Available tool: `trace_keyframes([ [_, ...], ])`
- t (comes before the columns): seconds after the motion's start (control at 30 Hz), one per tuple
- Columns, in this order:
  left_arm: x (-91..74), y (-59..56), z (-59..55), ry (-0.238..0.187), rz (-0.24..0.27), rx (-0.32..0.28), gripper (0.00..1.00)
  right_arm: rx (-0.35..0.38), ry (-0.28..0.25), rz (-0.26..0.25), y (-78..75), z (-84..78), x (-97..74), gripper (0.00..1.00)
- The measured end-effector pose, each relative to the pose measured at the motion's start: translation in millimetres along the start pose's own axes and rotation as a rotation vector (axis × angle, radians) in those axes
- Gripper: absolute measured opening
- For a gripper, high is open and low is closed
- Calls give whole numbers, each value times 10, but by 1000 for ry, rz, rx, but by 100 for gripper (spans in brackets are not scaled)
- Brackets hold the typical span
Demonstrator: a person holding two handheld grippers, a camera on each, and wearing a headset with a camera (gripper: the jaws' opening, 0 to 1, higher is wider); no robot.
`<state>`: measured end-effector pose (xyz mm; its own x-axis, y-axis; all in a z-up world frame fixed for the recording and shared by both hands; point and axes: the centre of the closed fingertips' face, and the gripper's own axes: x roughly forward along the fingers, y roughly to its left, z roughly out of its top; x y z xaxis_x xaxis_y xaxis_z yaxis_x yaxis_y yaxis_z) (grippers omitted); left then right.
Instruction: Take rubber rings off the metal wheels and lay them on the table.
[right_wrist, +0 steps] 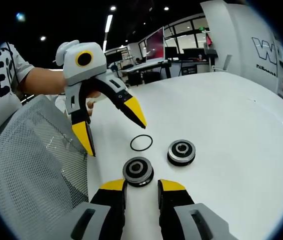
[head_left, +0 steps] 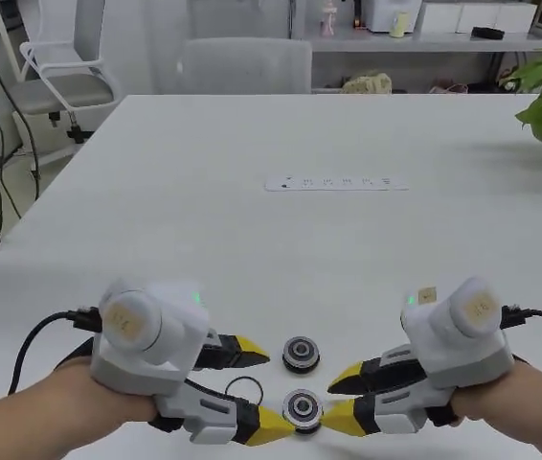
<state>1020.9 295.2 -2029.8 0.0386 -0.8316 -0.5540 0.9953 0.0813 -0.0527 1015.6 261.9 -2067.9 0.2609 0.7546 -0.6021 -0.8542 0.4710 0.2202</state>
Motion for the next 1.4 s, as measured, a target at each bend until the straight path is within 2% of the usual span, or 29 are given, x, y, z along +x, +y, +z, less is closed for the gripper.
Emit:
trace_keyframes([
  [0.53,169,-48,-60,21,-38,-27,36,-27,30,8,14,-78,82,18],
  [1.17,301,-78,-148,54,-58,-51,22,-30,26,11,10,-78,109,15],
  [1.4,329,-72,-137,51,-56,-56,19,-32,25,10,6,-78,111,15],
])
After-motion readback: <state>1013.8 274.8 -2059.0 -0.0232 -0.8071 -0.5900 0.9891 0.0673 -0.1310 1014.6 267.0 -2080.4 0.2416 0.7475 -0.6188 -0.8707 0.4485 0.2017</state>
